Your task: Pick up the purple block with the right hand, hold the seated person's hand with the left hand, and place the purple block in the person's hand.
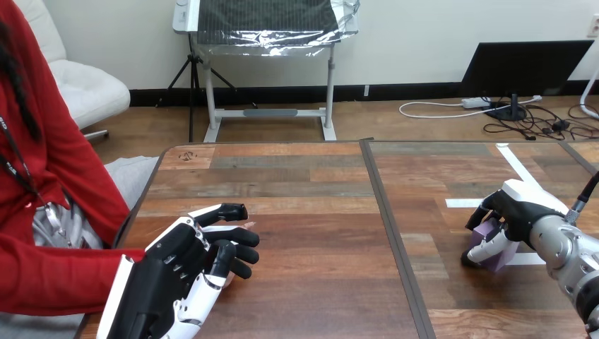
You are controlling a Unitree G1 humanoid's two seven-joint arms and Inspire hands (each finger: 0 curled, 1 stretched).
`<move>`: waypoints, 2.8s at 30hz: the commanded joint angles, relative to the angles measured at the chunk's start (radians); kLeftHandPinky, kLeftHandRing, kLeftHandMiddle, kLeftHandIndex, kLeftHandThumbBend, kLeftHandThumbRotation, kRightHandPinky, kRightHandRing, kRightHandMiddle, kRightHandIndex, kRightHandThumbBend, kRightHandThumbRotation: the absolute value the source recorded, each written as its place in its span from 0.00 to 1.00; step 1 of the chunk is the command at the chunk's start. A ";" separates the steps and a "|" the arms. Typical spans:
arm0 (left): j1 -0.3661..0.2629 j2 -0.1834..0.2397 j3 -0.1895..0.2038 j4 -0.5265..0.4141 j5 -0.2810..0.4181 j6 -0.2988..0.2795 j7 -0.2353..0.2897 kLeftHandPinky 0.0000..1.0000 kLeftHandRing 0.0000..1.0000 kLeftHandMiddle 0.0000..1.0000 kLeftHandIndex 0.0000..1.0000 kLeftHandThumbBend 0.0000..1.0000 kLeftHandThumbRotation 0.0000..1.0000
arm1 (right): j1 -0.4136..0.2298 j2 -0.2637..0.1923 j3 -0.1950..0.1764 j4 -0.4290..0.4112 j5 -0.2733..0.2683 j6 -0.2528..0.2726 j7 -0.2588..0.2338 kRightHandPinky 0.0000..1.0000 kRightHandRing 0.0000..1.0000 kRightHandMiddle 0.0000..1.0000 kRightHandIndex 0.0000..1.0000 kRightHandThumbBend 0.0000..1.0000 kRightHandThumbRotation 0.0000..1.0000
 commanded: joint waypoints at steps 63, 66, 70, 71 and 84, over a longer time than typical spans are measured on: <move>-0.032 -0.015 0.011 -0.029 -0.005 -0.017 -0.008 0.49 0.57 0.60 0.68 0.35 0.53 | -0.077 0.013 0.023 -0.001 -0.013 0.107 0.035 0.59 0.69 0.71 0.75 0.81 0.07; -0.032 -0.015 0.012 -0.031 -0.007 -0.014 -0.008 0.49 0.57 0.61 0.68 0.35 0.53 | -0.079 0.013 0.015 -0.001 -0.004 0.111 0.043 0.48 0.57 0.65 0.75 0.81 0.03; -0.033 -0.016 0.012 -0.032 -0.009 -0.012 -0.009 0.49 0.57 0.61 0.68 0.35 0.53 | -0.083 0.012 0.011 -0.002 0.003 0.115 0.057 0.43 0.51 0.62 0.75 0.80 0.01; -0.033 -0.016 0.012 -0.032 -0.009 -0.011 -0.009 0.49 0.57 0.61 0.68 0.35 0.53 | -0.084 0.012 0.010 -0.002 0.005 0.116 0.062 0.42 0.50 0.62 0.75 0.80 0.01; -0.033 -0.018 0.013 -0.036 -0.008 -0.002 -0.005 0.50 0.57 0.60 0.68 0.36 0.53 | -0.092 0.010 -0.001 -0.005 0.013 0.130 0.084 0.41 0.51 0.63 0.77 0.78 0.00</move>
